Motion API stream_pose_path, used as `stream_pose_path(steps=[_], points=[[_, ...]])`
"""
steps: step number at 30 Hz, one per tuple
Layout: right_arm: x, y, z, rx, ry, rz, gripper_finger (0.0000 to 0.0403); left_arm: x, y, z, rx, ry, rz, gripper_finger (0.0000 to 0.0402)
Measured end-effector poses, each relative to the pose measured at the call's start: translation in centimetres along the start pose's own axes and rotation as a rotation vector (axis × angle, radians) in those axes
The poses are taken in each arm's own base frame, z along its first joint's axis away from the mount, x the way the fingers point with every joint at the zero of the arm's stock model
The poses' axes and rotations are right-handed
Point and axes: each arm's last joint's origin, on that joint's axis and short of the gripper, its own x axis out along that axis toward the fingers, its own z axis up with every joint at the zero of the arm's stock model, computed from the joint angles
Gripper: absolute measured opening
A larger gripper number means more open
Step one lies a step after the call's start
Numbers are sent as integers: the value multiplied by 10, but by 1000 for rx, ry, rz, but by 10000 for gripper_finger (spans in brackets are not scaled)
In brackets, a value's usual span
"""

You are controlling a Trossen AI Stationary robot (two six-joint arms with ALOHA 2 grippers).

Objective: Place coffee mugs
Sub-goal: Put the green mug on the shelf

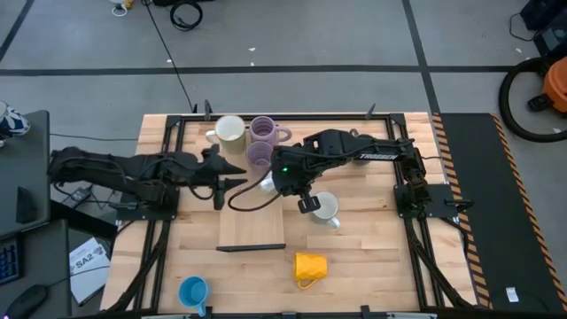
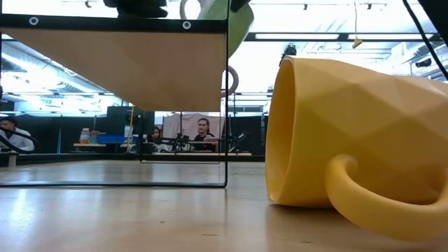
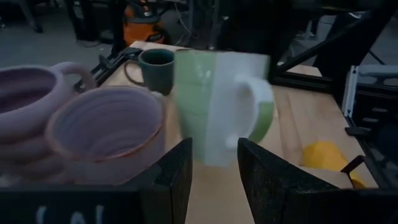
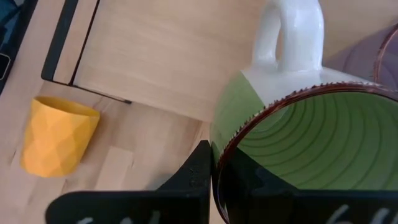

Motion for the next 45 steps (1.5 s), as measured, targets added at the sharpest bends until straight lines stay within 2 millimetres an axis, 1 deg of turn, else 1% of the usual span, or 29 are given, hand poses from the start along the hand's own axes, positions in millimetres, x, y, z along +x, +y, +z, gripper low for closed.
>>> stream_pose_path(steps=[5, 8, 14, 20, 32, 45], points=[[0, 0, 0, 15, -5, 7, 23, 9, -8, -1, 10, -11, -25, 135], [6, 0, 2, 15, 1, 10, 23, 11, -12, 0, 11, -23, -40, 134], [24, -2, 6, 16, 30, 19, 23, 11, -13, -1, 9, -22, -44, 134], [23, -3, 9, 17, -8, 9, 23, 11, -13, -1, 5, -19, -44, 135], [23, -1, 9, 15, -11, 58, 30, 11, -13, -1, 4, -17, -44, 134], [23, -1, 9, 14, -21, 59, 35, 11, -13, -1, 4, -17, -45, 134]])
